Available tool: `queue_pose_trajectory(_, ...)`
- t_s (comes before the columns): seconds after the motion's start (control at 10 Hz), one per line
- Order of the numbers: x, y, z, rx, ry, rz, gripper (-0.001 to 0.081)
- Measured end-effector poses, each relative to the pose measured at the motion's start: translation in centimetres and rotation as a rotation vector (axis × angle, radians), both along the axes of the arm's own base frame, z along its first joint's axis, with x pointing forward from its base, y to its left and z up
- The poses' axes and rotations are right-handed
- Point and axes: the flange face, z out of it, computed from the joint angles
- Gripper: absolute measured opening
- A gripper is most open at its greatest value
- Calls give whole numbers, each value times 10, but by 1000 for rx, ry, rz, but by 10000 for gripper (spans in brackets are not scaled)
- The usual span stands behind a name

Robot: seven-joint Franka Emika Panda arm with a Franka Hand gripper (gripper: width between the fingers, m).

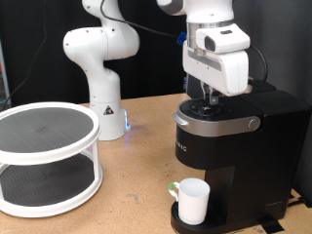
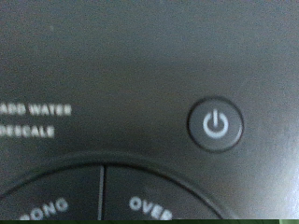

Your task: Make a cup of coffee with the keurig machine

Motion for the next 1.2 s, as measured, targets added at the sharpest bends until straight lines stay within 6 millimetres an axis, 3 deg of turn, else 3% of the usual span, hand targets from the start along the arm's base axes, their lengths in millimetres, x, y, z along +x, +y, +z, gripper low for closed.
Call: queue_pose_trajectory(1.2, 4, -8, -10, -39, 4, -5, 4)
